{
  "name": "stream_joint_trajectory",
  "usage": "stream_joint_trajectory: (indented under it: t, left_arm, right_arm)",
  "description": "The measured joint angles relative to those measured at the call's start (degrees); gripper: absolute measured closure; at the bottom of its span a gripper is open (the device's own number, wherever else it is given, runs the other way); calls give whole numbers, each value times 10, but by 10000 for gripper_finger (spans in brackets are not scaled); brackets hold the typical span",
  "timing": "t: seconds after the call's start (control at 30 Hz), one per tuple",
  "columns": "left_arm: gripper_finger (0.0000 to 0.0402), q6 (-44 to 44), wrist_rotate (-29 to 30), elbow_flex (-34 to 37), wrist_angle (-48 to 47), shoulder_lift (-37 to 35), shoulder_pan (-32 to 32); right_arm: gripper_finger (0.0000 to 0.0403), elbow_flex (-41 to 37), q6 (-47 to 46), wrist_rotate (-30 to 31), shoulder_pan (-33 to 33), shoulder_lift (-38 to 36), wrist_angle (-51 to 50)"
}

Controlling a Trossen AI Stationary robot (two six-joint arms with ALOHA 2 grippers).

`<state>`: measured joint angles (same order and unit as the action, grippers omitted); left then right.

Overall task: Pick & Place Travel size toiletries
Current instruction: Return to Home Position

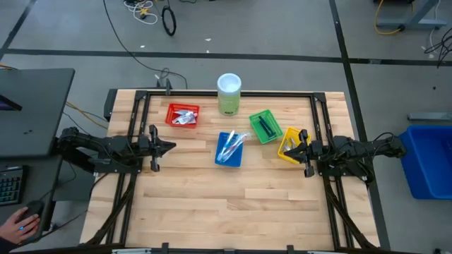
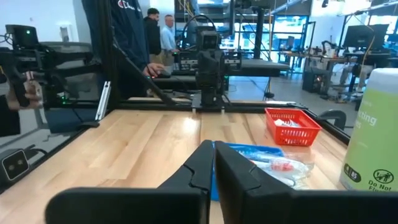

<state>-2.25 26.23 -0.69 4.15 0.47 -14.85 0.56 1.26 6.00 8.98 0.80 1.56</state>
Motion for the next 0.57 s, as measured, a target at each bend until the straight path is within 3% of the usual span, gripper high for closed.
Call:
stream_joint_trajectory:
  t: [0.37, 0.57]
  left_arm:
    - [379, -1, 0, 1, 7, 0, 0]
    - [381, -1, 0, 1, 8, 0, 0]
  right_arm:
    - [400, 0, -19, 3, 0, 0, 0]
    - [391, 0, -10, 65, 0, 0, 12]
